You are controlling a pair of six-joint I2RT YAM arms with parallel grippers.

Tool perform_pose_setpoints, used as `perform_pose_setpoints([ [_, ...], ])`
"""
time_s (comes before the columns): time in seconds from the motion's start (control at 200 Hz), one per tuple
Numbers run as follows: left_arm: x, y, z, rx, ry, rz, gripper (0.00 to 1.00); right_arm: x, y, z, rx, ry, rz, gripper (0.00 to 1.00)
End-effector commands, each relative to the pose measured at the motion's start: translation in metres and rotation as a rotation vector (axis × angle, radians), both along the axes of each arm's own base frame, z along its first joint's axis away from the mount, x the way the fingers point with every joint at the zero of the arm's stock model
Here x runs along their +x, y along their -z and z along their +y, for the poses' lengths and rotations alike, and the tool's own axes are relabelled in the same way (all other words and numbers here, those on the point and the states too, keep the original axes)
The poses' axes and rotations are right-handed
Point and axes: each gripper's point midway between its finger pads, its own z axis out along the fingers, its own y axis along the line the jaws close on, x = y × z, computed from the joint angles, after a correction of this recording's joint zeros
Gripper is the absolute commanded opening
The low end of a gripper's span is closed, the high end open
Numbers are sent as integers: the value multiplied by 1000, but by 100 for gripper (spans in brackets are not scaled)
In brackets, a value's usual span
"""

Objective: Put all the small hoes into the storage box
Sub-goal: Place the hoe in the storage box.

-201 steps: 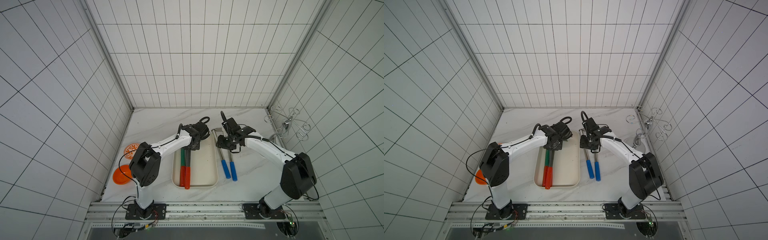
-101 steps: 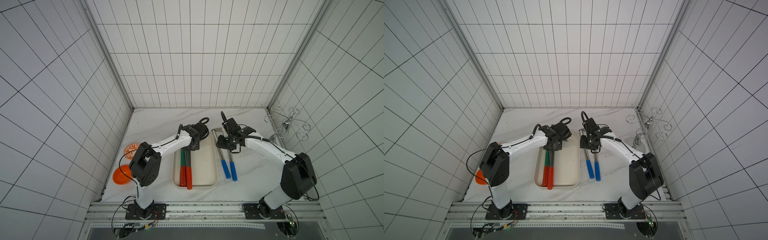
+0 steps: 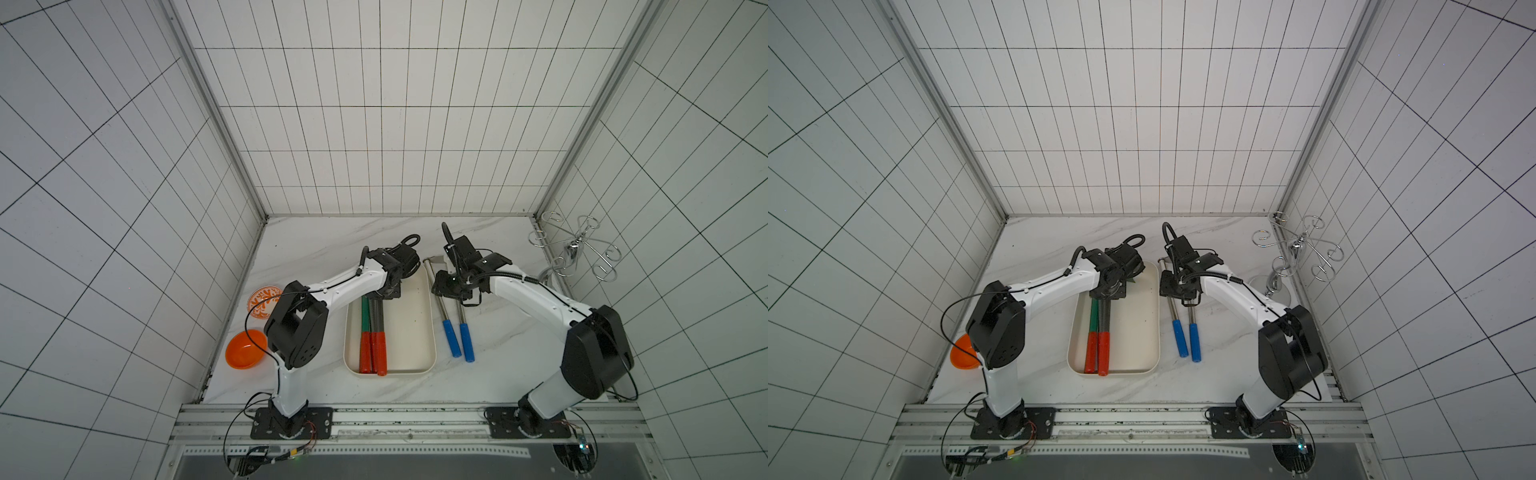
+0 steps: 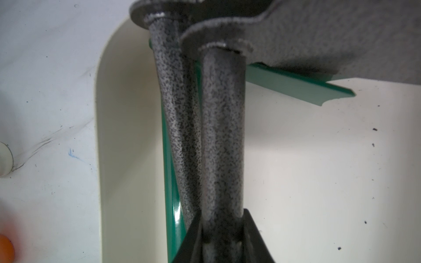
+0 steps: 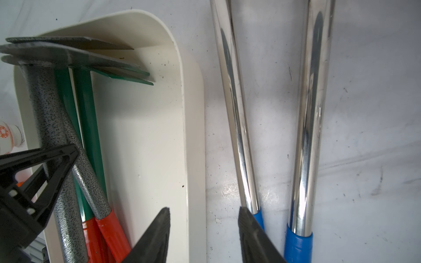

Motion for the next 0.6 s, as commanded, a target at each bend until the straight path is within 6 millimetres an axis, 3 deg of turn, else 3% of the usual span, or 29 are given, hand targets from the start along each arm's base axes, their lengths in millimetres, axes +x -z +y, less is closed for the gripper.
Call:
perform_pose_setpoints([
  [0.0,8,4,10,31,-78,-39,1,-10,10,-9,-15,6,28,50],
  [0.595,27,-1,12,-25,-146,-68,4,-13,15,-9,-7,11,38,50],
])
